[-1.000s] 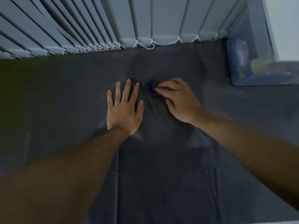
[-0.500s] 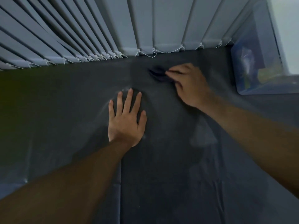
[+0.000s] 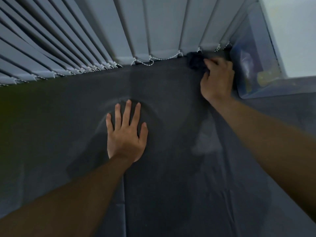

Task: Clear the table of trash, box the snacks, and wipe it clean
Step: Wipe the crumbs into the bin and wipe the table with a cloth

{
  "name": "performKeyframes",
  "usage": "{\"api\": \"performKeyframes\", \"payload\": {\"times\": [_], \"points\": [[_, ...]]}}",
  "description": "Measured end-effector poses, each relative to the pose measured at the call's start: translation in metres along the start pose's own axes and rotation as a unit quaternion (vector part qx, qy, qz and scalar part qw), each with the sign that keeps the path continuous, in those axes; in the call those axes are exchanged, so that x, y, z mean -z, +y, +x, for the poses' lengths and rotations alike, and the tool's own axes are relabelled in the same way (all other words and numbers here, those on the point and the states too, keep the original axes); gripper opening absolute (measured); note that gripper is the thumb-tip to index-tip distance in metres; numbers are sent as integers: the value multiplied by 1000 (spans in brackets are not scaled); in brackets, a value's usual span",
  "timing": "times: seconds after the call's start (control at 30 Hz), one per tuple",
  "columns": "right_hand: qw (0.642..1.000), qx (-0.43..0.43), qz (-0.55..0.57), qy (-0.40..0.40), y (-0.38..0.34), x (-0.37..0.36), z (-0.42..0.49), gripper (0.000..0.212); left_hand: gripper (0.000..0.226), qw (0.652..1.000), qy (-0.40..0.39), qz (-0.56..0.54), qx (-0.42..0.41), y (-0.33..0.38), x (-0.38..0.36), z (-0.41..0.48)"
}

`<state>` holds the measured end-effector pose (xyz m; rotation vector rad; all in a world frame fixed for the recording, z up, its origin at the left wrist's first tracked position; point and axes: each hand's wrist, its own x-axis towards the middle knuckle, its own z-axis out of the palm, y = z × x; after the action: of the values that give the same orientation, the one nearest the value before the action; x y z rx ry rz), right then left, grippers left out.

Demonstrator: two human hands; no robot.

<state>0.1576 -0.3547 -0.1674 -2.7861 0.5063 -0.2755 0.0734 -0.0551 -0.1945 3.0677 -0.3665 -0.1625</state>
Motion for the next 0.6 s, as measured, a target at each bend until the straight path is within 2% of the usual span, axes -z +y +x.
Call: {"api": "performKeyframes", "payload": {"times": [0.03,0.07,0.13,0.2,0.23,0.27,0.33,0.4,0.43,0.5,0.6], "points": [[999,-36,4,4,-6,-1,-2,45,62,1000,1,0,0,0,0,0],[999,-32,10,5,-15,-2,-8,45,62,1000,2,-1,0,0,0,0],[997,67,31,-14,-29,-5,-29,45,62,1000,4,-3,1,1,1,0],[980,180,61,-55,-28,-2,-45,43,62,1000,4,-5,2,1,2,0],[974,204,66,-66,-23,1,-46,42,62,1000,1,-5,3,1,2,0],[977,196,58,-61,-15,3,-42,41,63,1000,-2,-4,3,2,3,0],[996,89,24,-12,4,8,-31,41,63,1000,-7,0,3,2,3,0],[999,-28,14,31,13,11,-35,44,63,1000,-9,-3,-1,2,3,1],[998,-43,16,40,8,10,-42,44,63,1000,-8,-5,-2,2,4,0],[999,4,37,28,-8,8,-63,43,64,1000,-8,-10,0,3,5,1],[987,142,67,-40,-13,11,-95,40,65,1000,-15,-6,0,4,6,0]]}}
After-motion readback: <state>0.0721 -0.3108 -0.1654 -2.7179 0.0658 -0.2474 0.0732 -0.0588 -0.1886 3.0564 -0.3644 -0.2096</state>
